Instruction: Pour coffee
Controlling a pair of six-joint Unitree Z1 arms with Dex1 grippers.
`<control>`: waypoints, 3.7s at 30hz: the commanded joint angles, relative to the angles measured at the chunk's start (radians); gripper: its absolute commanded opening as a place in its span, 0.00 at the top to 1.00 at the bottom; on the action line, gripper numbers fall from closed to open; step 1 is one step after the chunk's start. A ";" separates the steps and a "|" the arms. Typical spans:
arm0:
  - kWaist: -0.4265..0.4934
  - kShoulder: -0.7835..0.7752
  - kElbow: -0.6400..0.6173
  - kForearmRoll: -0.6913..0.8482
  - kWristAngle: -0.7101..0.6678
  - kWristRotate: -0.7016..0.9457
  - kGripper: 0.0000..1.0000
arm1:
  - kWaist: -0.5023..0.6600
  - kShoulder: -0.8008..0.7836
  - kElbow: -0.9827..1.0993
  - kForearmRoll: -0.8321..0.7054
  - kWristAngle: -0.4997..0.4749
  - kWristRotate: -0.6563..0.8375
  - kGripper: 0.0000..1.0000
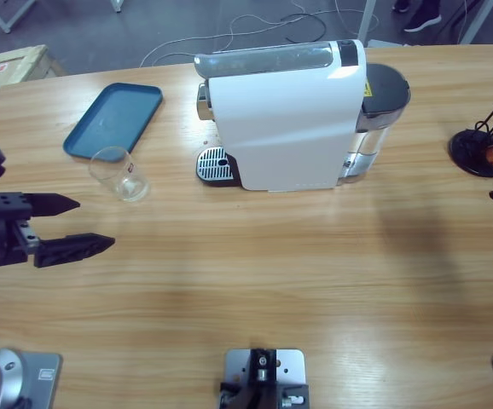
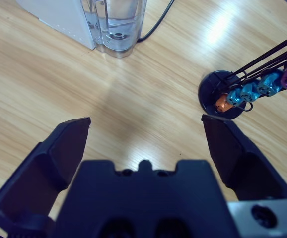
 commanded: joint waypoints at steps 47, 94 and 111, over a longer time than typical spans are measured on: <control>0.239 0.675 -0.654 -0.096 -0.547 -0.672 1.00 | -0.003 0.026 0.009 -0.005 -0.007 0.015 0.00; -0.118 0.194 -0.242 0.015 0.151 0.092 0.01 | -0.526 0.311 0.087 -0.452 -0.011 0.169 0.60; -0.130 0.199 -0.239 -0.003 0.149 0.073 0.01 | -0.556 0.324 0.085 -0.478 -0.013 0.152 0.95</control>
